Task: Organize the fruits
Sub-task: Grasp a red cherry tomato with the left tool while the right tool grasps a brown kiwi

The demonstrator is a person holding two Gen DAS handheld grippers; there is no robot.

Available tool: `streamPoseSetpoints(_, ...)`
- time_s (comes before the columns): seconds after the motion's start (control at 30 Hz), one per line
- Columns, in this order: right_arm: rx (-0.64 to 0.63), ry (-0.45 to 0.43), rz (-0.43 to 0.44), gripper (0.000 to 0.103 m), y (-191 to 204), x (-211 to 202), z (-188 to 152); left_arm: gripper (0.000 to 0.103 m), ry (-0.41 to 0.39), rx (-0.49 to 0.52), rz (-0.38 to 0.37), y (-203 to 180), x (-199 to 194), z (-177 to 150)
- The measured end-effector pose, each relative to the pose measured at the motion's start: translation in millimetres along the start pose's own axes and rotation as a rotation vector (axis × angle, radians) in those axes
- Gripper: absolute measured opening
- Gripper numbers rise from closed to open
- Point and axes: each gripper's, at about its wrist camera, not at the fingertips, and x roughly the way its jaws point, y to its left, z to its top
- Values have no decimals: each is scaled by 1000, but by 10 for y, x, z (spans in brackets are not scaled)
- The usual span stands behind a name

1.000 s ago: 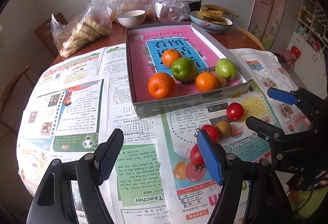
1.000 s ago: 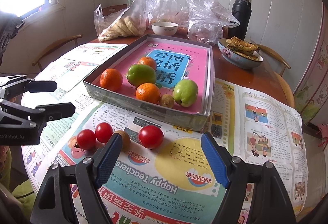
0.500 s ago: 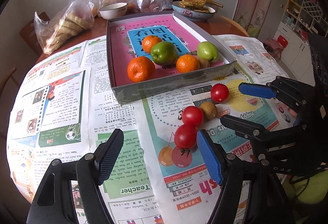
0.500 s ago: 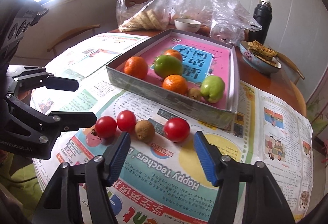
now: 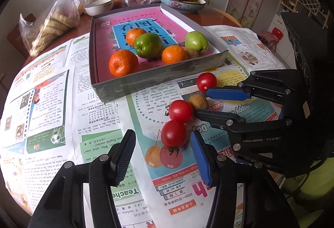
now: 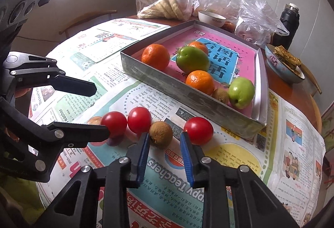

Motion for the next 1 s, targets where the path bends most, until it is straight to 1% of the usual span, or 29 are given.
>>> streamPoseSetpoints(0.13, -17, 8, 11, 27, 15, 63, 11, 53, 9, -2, -13, 4, 54, 11)
streamPoseSetpoints(0.37, -7, 6, 29, 26, -17, 133, 28, 52, 19, -12, -42, 20, 132, 52)
streamPoseSetpoints(0.43, 0, 4, 39, 26, -32, 148, 40, 47, 24, -14, -48, 20, 157, 55)
streamPoseSetpoints(0.47, 0, 3, 40, 26, -32, 154, 44, 42, 29, -14, -52, 20, 176, 57)
streamPoseSetpoints(0.5, -2, 2, 41, 26, -30, 155, 46, 40, 35, -15, -55, 21, 196, 57)
streamPoseSetpoints(0.7, 6, -4, 44, 26, -38, 149, 40, 30, 45, -9, -64, -25, 268, 58)
streamPoseSetpoints(1.0, 25, -27, 34, 25, -47, 41, 39, 30, 40, -20, -64, -12, 224, 61)
